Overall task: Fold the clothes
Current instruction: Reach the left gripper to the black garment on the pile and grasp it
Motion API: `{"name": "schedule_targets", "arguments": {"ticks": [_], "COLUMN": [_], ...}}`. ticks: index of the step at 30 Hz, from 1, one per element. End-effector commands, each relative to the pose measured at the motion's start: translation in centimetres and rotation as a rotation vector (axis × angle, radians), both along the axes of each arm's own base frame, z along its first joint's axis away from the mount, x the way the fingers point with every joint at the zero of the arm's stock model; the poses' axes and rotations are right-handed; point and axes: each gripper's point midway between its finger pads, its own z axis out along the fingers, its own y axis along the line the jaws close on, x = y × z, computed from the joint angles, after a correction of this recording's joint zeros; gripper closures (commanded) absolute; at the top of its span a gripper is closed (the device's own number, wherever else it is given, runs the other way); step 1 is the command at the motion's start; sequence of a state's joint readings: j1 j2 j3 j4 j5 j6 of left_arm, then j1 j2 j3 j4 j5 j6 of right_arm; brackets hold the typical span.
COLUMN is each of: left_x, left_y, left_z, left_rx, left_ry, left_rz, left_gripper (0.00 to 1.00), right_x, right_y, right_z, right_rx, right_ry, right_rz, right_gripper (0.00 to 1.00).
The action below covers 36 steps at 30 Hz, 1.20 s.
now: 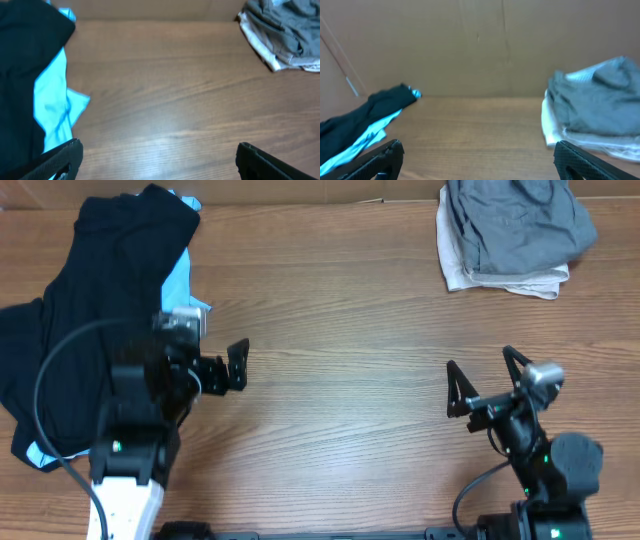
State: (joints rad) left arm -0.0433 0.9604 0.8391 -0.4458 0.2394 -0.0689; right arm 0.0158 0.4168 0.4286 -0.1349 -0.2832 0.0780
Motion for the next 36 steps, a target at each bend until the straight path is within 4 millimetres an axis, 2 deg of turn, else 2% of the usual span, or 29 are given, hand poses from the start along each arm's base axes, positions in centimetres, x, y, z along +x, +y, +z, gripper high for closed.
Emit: {"name": "schedule_targets", "arguments": {"ticks": [1, 5, 12, 18, 20, 25, 29, 31, 34, 36], "left_x": [1.7, 2.9, 4.0, 4.4, 4.6, 4.6, 4.6, 4.6, 4.7, 4.9], "left_y": [-0.1, -0.1, 0.0, 0.3, 1.6, 8.0, 12.0, 13.7, 15.1, 15.6], "left_z": [2.4, 2.2, 0.5, 0.2, 0.0, -1.4, -3.6, -5.1, -7.5, -9.3], "left_rx": [0.052, 0.070, 0.087, 0.164, 0.182, 0.238, 0.242, 0.230, 0.214, 0.210], "left_ry": [0.023, 0.089, 0.140, 0.120, 0.131, 0.215, 0.290, 0.338, 0.408, 0.454], "left_rz": [-0.051, -0.063, -0.068, -0.109, -0.043, 0.219, 0.326, 0.361, 0.391, 0.397], "left_gripper": [0.00, 0.00, 0.00, 0.00, 0.00, 0.01, 0.11, 0.11, 0.07, 0.10], "right_x": [1.3, 3.1, 6.1, 8.6, 9.1, 9.7, 10.1, 10.1, 10.1, 10.1], "right_y": [0.8, 0.8, 0.9, 1.6, 2.1, 3.2, 3.5, 3.5, 3.5, 3.5], "right_z": [1.4, 0.5, -2.7, -5.1, -5.5, -5.6, -5.1, -5.1, -5.1, -5.2], "right_rx": [-0.001, -0.002, -0.003, 0.046, 0.058, 0.087, 0.084, 0.083, 0.083, 0.083], "right_ry": [0.084, 0.242, 0.565, 0.695, 0.701, 0.694, 0.664, 0.660, 0.661, 0.665], "right_rz": [0.042, 0.042, 0.041, 0.063, 0.091, 0.160, 0.177, 0.177, 0.177, 0.177], "right_gripper": [0.00, 0.00, 0.00, 0.00, 0.00, 0.00, 0.00, 0.00, 0.00, 0.01]}}
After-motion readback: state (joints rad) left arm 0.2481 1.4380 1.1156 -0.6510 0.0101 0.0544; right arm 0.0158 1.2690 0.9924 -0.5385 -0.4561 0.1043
